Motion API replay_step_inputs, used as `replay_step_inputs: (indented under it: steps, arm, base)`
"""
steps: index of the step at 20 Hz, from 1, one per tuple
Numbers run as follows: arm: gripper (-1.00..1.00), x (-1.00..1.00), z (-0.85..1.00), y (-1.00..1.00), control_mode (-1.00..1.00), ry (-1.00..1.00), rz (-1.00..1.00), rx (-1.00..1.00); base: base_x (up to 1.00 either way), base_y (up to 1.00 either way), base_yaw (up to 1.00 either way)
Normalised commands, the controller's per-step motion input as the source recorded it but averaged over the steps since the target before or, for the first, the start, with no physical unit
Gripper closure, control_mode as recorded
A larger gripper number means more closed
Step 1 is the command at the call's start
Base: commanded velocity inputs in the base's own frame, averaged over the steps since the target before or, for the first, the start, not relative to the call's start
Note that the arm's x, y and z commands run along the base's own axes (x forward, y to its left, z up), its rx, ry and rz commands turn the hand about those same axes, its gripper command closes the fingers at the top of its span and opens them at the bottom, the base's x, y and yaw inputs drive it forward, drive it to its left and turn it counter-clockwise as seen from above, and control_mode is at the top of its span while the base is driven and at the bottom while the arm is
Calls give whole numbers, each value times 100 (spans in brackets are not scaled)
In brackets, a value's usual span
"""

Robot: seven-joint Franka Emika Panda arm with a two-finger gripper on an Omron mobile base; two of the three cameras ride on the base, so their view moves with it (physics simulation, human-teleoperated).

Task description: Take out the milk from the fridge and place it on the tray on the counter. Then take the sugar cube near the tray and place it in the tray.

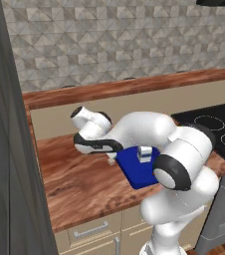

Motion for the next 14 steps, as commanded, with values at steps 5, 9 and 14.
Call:
replay_step_inputs:
  steps: [5, 9, 14]
  arm:
    - [-100, 4, -34, 12, -100, -17, 0, -25]
    - [-100, 5, -35, 0, -100, -8, 0, -5]
    - [-100, 11, -33, 0, -100, 0, 0, 0]
  base:
    - [0, 0, 0]
    - [0, 0, 0]
    - [0, 0, 0]
